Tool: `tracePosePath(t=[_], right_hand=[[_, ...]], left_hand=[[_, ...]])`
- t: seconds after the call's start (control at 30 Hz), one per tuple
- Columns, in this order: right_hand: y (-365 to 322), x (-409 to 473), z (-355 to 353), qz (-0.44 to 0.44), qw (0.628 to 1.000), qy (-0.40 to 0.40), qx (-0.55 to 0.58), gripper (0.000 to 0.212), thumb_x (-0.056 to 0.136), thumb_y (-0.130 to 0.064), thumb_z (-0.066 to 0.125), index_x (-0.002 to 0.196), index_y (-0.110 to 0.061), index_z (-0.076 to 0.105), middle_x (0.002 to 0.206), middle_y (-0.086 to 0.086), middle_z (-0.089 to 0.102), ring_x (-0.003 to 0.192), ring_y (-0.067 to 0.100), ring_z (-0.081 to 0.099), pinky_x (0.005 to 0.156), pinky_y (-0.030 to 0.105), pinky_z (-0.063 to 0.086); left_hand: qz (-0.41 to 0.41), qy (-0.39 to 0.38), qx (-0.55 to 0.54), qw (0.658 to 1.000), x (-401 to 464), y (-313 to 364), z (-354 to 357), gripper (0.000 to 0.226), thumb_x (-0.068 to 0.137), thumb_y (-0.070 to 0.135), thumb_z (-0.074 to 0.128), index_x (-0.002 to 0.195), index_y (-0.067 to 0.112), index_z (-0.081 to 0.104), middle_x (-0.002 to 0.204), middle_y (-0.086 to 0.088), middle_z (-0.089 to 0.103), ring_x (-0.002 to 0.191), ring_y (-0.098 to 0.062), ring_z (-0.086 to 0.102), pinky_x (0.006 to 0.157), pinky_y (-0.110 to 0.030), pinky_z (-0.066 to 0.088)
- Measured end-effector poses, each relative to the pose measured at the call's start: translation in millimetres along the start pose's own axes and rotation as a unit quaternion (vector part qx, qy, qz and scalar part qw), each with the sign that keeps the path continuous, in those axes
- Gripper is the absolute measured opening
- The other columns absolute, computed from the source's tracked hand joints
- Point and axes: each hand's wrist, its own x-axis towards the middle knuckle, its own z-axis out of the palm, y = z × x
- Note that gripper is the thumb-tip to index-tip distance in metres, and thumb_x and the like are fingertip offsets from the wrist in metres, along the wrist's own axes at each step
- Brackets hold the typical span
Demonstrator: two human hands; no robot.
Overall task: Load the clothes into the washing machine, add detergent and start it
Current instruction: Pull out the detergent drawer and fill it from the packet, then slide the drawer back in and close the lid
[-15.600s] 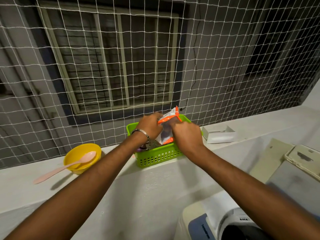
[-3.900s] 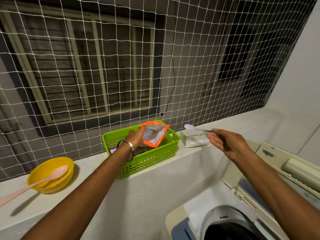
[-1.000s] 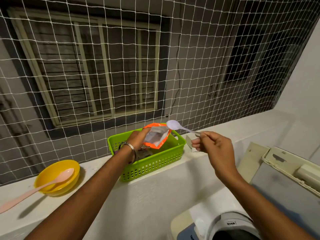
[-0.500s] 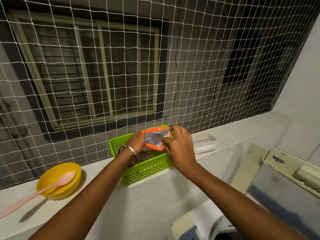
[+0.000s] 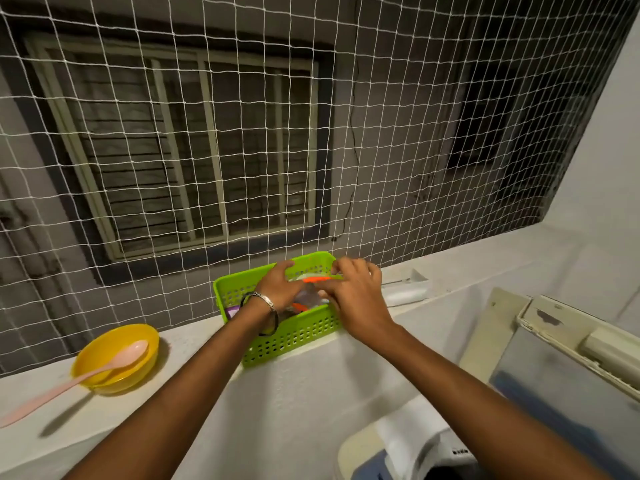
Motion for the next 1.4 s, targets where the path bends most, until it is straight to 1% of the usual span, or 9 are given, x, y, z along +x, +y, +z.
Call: tracePosePath(t=[0.23,0.4,0.6,0.67,0.77,1.03,1.17,1.3,1.4], right_hand=[[50,-29,-18,0.14,0.974,-0.047,0.171,0.052,0.089,-0.055,0.031,0.091,-0.027,0.074,0.098,-0.004,0.063,0.099,0.022,0.057,0.081,0.034,0.035],[103,-49,-30,0.209,0.955,-0.073,0.197,0.02,0.094,-0.029,0.056,0.087,-0.026,0.074,0.101,-0.009,0.07,0.103,0.016,0.058,0.09,0.042,0.044],[157,-65,-41,0.265,0.942,-0.13,0.162,0.017,0.094,-0.03,0.059,0.102,-0.024,0.072,0.109,-0.001,0.067,0.101,0.022,0.061,0.092,0.045,0.046],[171,-65,-38,0.281,0.935,-0.157,0.15,0.024,0.093,-0.033,0.059,0.114,-0.023,0.068,0.116,0.002,0.065,0.106,0.024,0.061,0.095,0.044,0.046],[183,-63,-29,0.305,0.919,-0.179,0.172,0.043,0.093,-0.031,0.061,0.134,-0.017,0.056,0.133,0.008,0.059,0.119,0.028,0.057,0.102,0.043,0.044],[194,-54,-9,0.446,0.782,-0.168,0.401,0.061,0.099,-0.024,0.053,0.153,-0.012,0.028,0.159,0.007,0.029,0.142,0.026,0.034,0.113,0.036,0.029],[193,-59,3,0.472,0.768,-0.141,0.409,0.052,0.098,-0.022,0.054,0.146,-0.006,0.041,0.15,0.008,0.042,0.134,0.026,0.042,0.111,0.035,0.034],[194,-70,7,0.496,0.741,-0.066,0.448,0.023,0.093,-0.015,0.059,0.114,-0.007,0.065,0.11,0.006,0.06,0.101,0.023,0.056,0.085,0.031,0.05],[196,-81,8,0.525,0.73,-0.028,0.437,0.024,0.089,-0.021,0.066,0.111,-0.011,0.066,0.112,0.006,0.065,0.103,0.025,0.061,0.094,0.042,0.054]], left_hand=[[0.093,0.033,0.098,0.99,-18,30,25,0.052,0.084,0.019,0.07,0.132,0.008,0.052,0.138,-0.009,0.054,0.126,-0.025,0.052,0.103,-0.031,0.042],[0.139,0.093,0.086,0.982,-28,54,62,0.031,0.084,0.014,0.067,0.114,0.006,0.063,0.115,-0.01,0.066,0.109,-0.028,0.06,0.091,-0.032,0.045],[0.057,-0.004,-0.025,0.998,-20,67,120,0.039,0.08,0.016,0.069,0.114,-0.001,0.061,0.091,-0.012,0.064,0.099,-0.028,0.062,0.086,-0.028,0.047],[0.041,-0.018,-0.02,0.999,-19,69,137,0.038,0.086,0.014,0.065,0.121,0.0,0.058,0.096,-0.01,0.061,0.094,-0.02,0.058,0.075,-0.021,0.039],[0.009,-0.031,-0.027,0.999,-16,73,158,0.049,0.089,0.014,0.062,0.135,0.001,0.049,0.126,-0.016,0.059,0.119,-0.027,0.055,0.093,-0.025,0.04],[-0.099,-0.064,-0.025,0.993,6,60,194,0.076,0.073,0.034,0.063,0.139,0.004,0.039,0.134,-0.017,0.052,0.121,-0.035,0.054,0.1,-0.043,0.05],[-0.097,-0.052,-0.016,0.994,4,55,196,0.057,0.083,0.026,0.064,0.131,0.001,0.048,0.13,-0.019,0.056,0.117,-0.038,0.056,0.095,-0.041,0.052],[-0.074,-0.038,-0.038,0.996,3,48,200,0.042,0.085,0.018,0.062,0.123,0.001,0.056,0.119,-0.019,0.062,0.109,-0.036,0.059,0.078,-0.033,0.047],[-0.049,-0.024,-0.055,0.997,0,43,205,0.037,0.085,0.016,0.061,0.118,0.001,0.062,0.115,-0.018,0.066,0.1,-0.032,0.061,0.074,-0.026,0.041]])
